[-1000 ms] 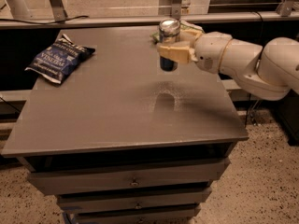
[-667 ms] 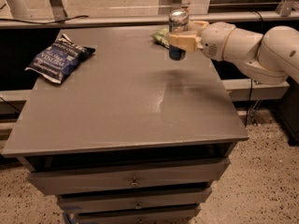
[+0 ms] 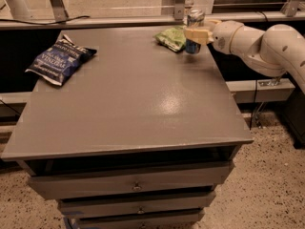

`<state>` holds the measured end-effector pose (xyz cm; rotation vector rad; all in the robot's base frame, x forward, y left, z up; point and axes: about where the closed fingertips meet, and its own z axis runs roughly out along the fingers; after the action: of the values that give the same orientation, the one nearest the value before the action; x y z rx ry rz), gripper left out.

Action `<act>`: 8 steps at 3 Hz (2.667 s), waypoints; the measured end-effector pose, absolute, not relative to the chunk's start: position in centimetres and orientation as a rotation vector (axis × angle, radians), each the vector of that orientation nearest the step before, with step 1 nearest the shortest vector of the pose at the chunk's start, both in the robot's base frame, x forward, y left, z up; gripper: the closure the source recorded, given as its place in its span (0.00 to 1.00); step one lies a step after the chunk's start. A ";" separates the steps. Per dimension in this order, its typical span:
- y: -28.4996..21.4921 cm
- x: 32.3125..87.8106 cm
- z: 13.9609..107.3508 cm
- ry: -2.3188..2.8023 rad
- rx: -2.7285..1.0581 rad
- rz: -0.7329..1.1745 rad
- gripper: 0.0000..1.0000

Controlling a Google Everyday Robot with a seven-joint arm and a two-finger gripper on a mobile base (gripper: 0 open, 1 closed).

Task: Move redbull can near green jalapeno chip bag

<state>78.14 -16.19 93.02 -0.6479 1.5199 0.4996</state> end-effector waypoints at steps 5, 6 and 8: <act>-19.7 83.0 89.7 1.557 -0.495 0.509 0.59; -19.5 82.9 89.5 1.561 -0.496 0.528 0.36; -17.2 79.6 90.0 1.532 -0.526 0.623 0.00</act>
Offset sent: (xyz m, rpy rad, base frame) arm 0.0459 -0.0642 -0.0248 0.0503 0.0276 -0.1469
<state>79.64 -17.23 90.04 -0.5255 1.5316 0.6231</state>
